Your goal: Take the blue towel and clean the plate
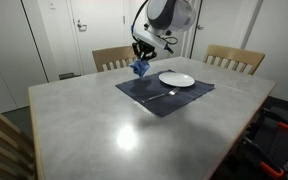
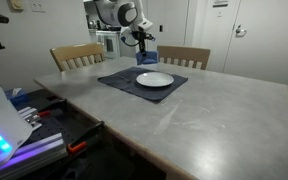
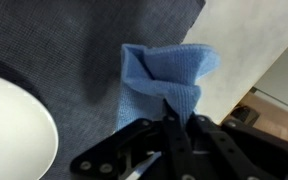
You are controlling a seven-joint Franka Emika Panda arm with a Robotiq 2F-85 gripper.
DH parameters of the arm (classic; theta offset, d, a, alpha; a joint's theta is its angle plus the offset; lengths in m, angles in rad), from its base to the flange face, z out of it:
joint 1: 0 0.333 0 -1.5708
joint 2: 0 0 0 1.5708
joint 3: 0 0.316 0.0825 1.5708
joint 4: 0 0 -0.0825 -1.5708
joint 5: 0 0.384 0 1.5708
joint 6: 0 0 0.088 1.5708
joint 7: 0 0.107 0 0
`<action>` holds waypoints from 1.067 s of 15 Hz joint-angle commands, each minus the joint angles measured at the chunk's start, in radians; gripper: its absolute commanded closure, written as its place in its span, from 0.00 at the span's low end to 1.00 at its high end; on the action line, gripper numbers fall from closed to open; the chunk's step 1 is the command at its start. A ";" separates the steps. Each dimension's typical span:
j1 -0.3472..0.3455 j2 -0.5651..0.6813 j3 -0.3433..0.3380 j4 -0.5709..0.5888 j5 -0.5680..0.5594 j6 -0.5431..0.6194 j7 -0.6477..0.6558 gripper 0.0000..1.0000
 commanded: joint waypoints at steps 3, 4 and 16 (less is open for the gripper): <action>-0.079 0.060 0.138 0.103 0.069 -0.201 -0.213 0.98; -0.081 0.071 0.141 0.116 0.075 -0.238 -0.244 0.98; -0.018 0.169 0.047 0.274 0.034 -0.526 -0.335 0.53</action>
